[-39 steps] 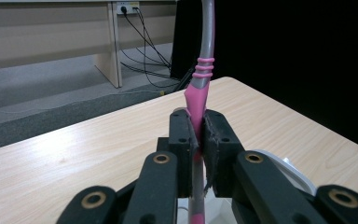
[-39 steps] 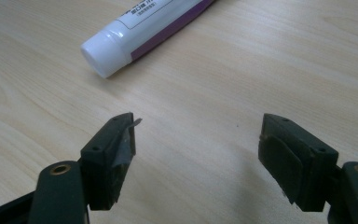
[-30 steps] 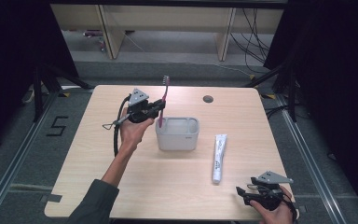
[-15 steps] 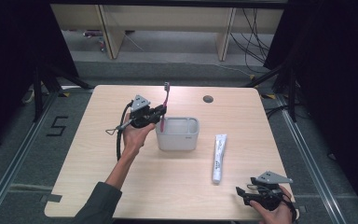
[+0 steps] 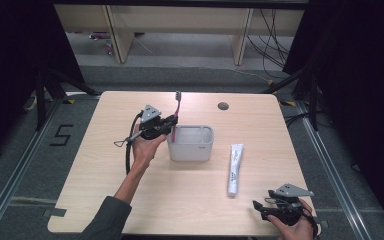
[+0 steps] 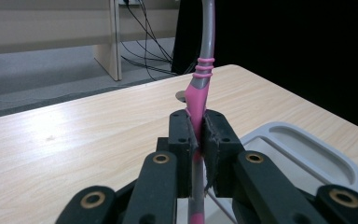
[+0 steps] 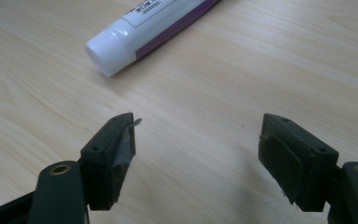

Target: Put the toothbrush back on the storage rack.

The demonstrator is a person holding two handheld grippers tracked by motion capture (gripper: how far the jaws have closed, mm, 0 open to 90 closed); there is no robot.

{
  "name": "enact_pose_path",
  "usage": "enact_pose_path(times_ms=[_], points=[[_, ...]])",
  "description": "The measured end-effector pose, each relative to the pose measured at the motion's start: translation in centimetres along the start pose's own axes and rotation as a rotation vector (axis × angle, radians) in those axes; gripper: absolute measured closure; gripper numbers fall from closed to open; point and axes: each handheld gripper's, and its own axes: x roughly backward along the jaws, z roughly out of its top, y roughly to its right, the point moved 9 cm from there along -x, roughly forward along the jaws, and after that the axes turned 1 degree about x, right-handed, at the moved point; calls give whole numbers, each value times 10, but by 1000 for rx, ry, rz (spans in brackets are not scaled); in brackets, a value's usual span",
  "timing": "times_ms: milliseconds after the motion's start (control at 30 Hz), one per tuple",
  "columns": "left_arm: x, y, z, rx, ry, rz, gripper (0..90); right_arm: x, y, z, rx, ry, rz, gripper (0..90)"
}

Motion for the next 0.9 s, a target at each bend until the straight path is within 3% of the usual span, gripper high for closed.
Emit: enact_pose_path(times_ms=[67, 133, 233, 867, 900], points=[[0, -1, -3, -6, -5, 2, 816, 0, 0, 0, 1, -3, -1, 280], [0, -3, -8, -11, -17, 6, 816, 0, -3, -1, -33, -10, 10, 280], [1, -5, -10, -9, -19, 9, 815, 0, 0, 0, 0, 1, 1, 280], [5, -6, -17, -39, -47, 21, 747, 0, -1, 0, -1, 2, 5, 280], [6, -7, -16, -39, -47, 26, 728, 0, -4, 0, -26, -6, 12, 280]])
